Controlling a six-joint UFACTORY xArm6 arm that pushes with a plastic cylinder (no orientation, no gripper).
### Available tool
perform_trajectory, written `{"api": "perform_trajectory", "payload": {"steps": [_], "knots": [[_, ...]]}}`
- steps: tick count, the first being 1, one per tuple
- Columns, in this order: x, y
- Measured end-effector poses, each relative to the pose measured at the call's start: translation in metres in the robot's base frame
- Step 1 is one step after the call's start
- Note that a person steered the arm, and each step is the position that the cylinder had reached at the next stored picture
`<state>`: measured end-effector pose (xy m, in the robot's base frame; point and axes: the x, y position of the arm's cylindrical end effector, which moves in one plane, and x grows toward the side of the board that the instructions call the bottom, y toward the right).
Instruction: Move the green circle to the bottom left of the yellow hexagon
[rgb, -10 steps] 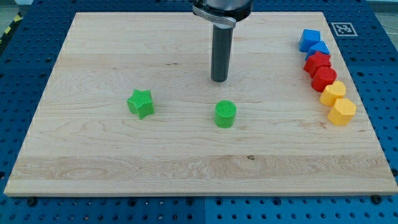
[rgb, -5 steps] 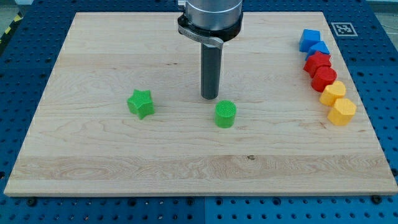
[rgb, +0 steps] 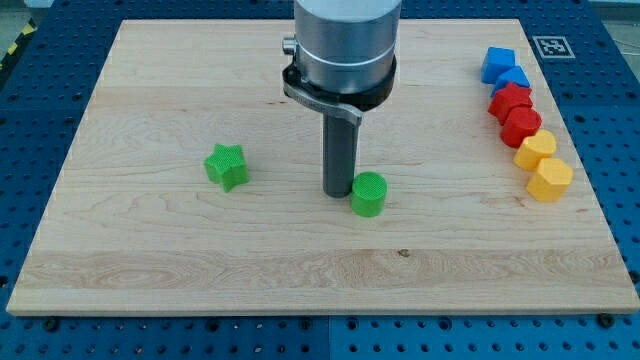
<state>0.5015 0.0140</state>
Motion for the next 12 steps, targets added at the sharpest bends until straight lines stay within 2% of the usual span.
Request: {"api": "perform_trajectory", "payload": {"steps": [2,5,12], "knots": [[0.020,0.000],[0.020,0.046],[0.010,0.071]]}}
